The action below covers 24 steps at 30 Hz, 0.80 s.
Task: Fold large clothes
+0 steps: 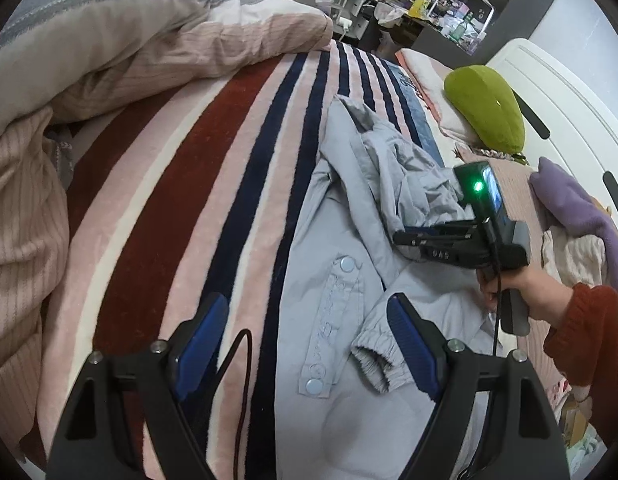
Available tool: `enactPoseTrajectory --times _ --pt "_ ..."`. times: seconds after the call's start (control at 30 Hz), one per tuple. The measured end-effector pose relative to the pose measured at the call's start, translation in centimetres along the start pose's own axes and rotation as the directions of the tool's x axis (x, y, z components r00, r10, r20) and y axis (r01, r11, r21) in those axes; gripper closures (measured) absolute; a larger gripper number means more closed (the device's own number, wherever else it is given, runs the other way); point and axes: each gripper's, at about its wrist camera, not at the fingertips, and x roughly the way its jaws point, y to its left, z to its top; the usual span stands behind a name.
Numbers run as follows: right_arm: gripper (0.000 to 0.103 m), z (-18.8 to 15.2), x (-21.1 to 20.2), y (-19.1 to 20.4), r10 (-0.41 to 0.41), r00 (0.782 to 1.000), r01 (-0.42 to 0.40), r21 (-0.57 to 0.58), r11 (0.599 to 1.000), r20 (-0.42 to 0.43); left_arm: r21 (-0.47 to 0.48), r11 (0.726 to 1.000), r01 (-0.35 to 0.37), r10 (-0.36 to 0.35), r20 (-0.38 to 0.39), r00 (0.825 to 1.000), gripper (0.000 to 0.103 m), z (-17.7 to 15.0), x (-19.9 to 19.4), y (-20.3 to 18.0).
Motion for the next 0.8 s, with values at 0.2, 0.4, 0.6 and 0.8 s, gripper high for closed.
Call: enactPoseTrajectory --times 0.2,0.4,0.6,0.8 --pt "0.063 -2.5 -6.3 0.1 0.066 0.984 -0.08 0.077 0.994 0.163 0.046 0.999 0.011 -0.011 0.005 1.0 0.019 -0.8 0.3 0.2" --pt "0.047 -11.9 -14.4 -0.3 0.084 0.962 -0.134 0.179 0.975 0.26 0.069 0.997 0.032 -0.028 -0.06 0.998 0.019 -3.7 1.4 0.3" --pt "0.045 -24.8 -17.7 -0.7 0.054 0.974 -0.129 0.343 0.931 0.221 0.076 0.996 0.035 -0.026 -0.12 0.992 0.019 -7.7 1.8 -0.1" --pt "0.045 -34.6 -16.4 -0.3 0.065 0.992 -0.107 0.469 0.877 0.106 0.068 0.998 0.001 0.005 -0.087 0.996 0.019 -10.0 -2.1 -1.0"
